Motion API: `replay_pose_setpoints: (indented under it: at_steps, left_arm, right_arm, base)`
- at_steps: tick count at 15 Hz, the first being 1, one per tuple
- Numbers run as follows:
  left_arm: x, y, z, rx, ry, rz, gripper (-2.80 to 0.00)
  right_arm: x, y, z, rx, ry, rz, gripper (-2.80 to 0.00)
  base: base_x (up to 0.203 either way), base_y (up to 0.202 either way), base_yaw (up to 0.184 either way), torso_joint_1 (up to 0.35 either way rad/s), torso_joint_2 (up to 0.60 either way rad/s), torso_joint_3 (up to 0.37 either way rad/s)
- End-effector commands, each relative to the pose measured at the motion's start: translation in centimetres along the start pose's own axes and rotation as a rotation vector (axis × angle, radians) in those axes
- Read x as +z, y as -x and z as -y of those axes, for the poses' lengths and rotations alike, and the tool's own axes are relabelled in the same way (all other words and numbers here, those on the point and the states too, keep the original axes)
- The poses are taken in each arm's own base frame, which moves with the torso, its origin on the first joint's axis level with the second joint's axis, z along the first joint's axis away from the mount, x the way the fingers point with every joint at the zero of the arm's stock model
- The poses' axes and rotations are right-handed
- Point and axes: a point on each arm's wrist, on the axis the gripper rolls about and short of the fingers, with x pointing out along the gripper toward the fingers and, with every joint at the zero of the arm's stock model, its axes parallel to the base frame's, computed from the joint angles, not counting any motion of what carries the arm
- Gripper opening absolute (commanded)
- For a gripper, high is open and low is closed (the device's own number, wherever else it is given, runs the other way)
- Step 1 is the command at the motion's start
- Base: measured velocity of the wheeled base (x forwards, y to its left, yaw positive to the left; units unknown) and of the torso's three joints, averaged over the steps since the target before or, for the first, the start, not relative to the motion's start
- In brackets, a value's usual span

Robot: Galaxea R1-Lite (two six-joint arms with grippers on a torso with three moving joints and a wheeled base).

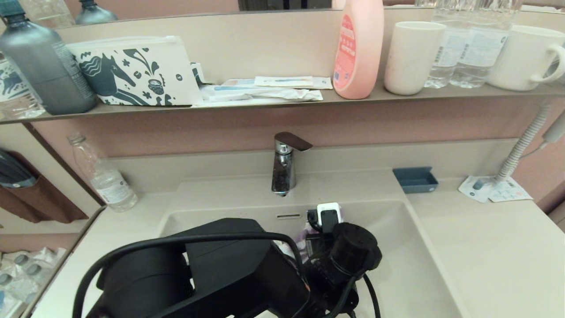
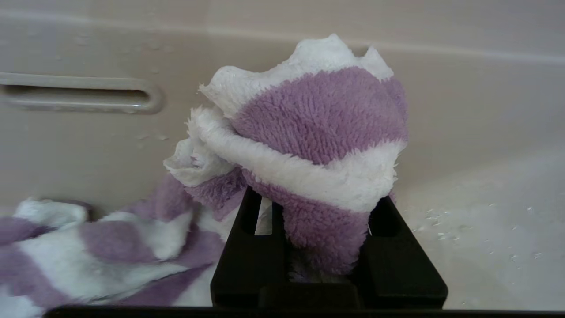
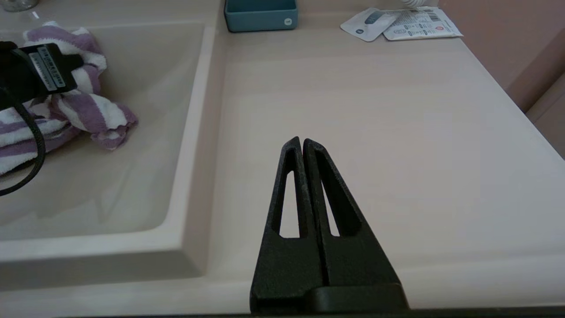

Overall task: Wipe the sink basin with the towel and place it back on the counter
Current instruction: Wipe the sink

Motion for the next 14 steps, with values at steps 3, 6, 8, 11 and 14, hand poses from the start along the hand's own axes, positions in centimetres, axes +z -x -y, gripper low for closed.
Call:
replay_pose_setpoints:
  at_steps: [3, 6, 8, 11, 14]
  left_arm:
    - [0.4, 0.5, -2.3, 0.011, -0.012, 0.052, -2.80]
    - [0.1, 0.7, -4.4, 0.027, -0.042, 0.078, -2.80]
    - [-0.9, 1.4, -6.2, 0.035, -0.074, 0.055, -2.80]
    - [-1.4, 1.6, -9.0, 0.065, -0.069, 0.056, -2.80]
    - [-1.0, 1.6, -11.6, 0.079, -0.071, 0.038, -2.80]
  right_arm:
    - [0.0, 0.0, 0.0, 0.000, 0.000, 0.000, -2.80]
    - [0.0, 0.0, 0.0, 0.000, 0.000, 0.000, -2.80]
    - [0.0, 0.0, 0.0, 0.000, 0.000, 0.000, -2.80]
    - [0.0, 0.0, 0.0, 0.000, 0.000, 0.000, -2.80]
    - [0.0, 0.0, 0.0, 0.000, 0.000, 0.000, -2.80]
  base:
    - [0.000, 0.000, 0.000, 0.000, 0.00, 0.000]
    - [0.000, 0.000, 0.000, 0.000, 0.00, 0.000]
    - [0.000, 0.000, 0.000, 0.000, 0.00, 0.000]
    - [0.000, 0.000, 0.000, 0.000, 0.00, 0.000]
    - [0.000, 0.000, 0.000, 0.000, 0.00, 0.000]
